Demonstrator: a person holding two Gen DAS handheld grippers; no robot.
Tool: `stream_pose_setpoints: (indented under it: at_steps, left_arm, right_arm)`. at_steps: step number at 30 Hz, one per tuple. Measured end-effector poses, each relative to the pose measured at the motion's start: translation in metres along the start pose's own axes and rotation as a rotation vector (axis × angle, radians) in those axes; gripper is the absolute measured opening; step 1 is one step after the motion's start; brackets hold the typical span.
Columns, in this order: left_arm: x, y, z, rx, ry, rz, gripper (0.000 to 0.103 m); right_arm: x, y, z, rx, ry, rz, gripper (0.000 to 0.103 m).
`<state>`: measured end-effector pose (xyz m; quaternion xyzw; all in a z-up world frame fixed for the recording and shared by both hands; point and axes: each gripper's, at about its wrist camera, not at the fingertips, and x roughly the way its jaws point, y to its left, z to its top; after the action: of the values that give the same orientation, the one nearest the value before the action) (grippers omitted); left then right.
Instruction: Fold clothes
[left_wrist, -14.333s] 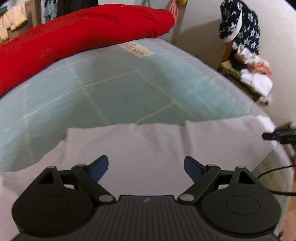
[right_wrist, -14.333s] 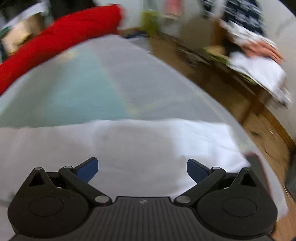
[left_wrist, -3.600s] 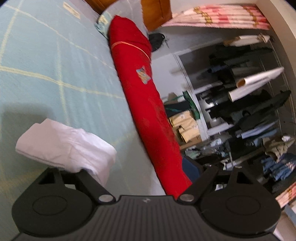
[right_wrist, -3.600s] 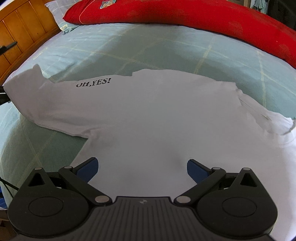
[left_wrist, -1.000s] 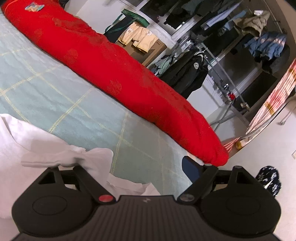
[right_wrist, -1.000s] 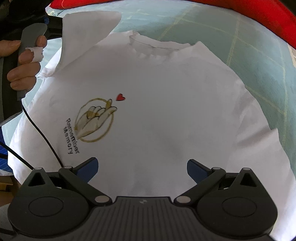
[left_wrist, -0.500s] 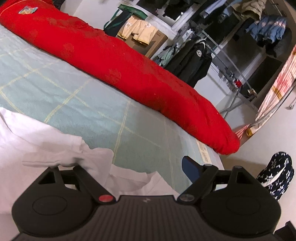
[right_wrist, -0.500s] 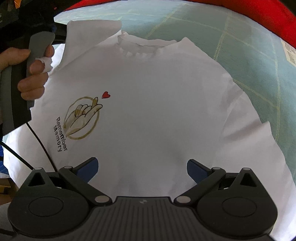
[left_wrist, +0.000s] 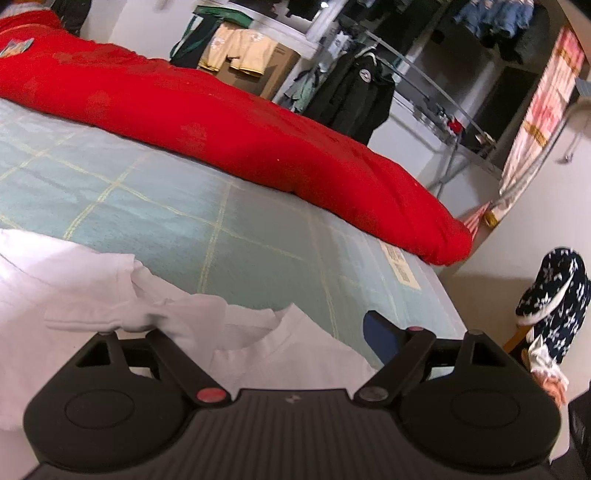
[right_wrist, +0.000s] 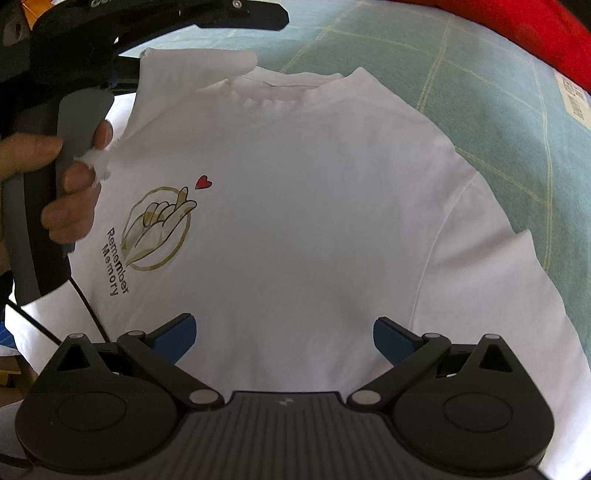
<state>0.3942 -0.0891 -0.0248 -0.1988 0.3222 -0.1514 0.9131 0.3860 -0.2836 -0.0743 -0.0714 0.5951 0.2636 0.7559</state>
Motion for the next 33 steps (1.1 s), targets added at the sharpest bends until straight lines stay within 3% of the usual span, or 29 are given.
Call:
stream_pose_setpoints:
  at_steps: [10,17,27,29,33]
  left_arm:
    - [0.004,-0.020,-0.016,0.106,0.058,-0.048,0.084]
    - [0.022,-0.030,-0.035,0.219,0.186,-0.005,0.084]
    - [0.027,-0.057,-0.039,0.533,0.359,0.074,0.086]
    - [0.024,-0.056,-0.037,0.538,0.391,0.064,0.086]
    - [0.013,-0.040,-0.029,0.431,0.434,0.009,0.086]
  right_arm:
    - [0.003,0.001,-0.007,0.000,0.022,-0.018,0.103]
    - [0.002,-0.001,-0.012,0.012,0.025,-0.038,0.103]
    - [0.002,-0.001,-0.019,0.024,0.034,-0.056,0.103]
    - [0.000,-0.001,-0.020,0.030,0.032,-0.061,0.103]
    - [-0.003,-0.005,-0.024,0.048,0.023,-0.066,0.103]
